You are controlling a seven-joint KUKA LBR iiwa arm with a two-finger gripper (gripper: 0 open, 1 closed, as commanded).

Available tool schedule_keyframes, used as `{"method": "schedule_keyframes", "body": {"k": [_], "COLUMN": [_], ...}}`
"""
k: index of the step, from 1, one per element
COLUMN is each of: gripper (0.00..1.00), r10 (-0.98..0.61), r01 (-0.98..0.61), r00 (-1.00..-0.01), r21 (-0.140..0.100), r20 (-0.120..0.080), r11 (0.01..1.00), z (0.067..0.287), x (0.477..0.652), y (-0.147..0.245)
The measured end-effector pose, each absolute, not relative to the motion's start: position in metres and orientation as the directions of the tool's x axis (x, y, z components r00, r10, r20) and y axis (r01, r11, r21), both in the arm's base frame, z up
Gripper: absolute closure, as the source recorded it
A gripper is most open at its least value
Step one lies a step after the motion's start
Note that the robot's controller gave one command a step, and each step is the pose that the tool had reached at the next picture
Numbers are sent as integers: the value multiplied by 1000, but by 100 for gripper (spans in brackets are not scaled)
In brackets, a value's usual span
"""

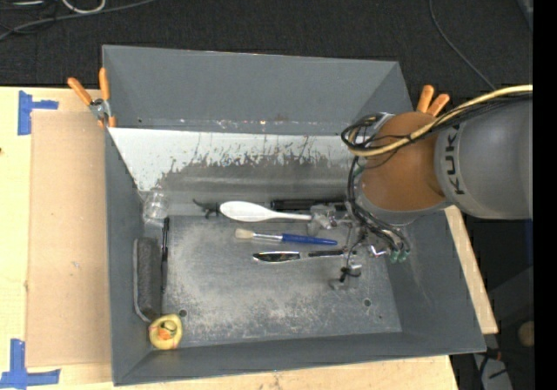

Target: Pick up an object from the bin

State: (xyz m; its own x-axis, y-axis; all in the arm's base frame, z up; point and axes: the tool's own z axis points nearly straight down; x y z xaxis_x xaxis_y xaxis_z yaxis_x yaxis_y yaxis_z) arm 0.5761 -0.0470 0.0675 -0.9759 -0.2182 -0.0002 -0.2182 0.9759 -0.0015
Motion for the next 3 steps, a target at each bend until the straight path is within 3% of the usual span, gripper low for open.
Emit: {"method": "schedule_keyframes", "body": {"k": [1,3], "gripper": [100,100], "r10": [-374,-375], "r01": [-374,-375], "r00": [-927,-927], "r21": [3,5], "r20": [-2,0], "r11": [927,927], "z": [70,76], "x": [575,574], "y": [-48,-48]}}
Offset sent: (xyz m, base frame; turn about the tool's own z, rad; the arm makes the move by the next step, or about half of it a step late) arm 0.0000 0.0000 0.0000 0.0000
